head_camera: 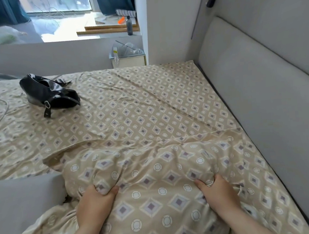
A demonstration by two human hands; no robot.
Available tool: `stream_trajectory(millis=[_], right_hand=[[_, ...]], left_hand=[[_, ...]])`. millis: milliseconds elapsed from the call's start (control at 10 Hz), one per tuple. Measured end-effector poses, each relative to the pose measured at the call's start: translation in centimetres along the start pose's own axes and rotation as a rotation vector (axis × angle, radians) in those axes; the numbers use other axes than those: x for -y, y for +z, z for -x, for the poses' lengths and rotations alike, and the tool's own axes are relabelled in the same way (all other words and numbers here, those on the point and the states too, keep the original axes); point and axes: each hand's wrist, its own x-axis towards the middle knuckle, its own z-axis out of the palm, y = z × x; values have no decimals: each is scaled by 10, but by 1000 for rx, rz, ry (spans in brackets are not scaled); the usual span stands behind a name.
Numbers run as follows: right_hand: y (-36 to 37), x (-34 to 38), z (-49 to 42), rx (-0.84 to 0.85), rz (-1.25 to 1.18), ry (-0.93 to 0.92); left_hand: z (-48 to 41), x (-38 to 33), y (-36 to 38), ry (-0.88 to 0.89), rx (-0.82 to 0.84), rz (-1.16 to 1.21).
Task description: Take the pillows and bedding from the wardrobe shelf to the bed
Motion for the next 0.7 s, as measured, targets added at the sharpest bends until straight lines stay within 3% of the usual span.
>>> stream_trajectory(millis=[100, 200, 300, 500, 700], right_hand=[[-3, 0, 0, 12, 32, 30], [-11, 4, 5, -77, 180, 81], [-31, 25, 15, -130, 154, 16], [-106, 117, 51, -73, -101, -288], [-198, 216, 105, -173, -251, -547]], left_hand=[[3, 2, -7, -17, -14, -55], [3, 0, -19, -55, 17, -134], [5, -15, -42, -20, 48, -133], [34, -95, -130, 290, 84, 80], [59, -166, -242, 494, -79, 244]])
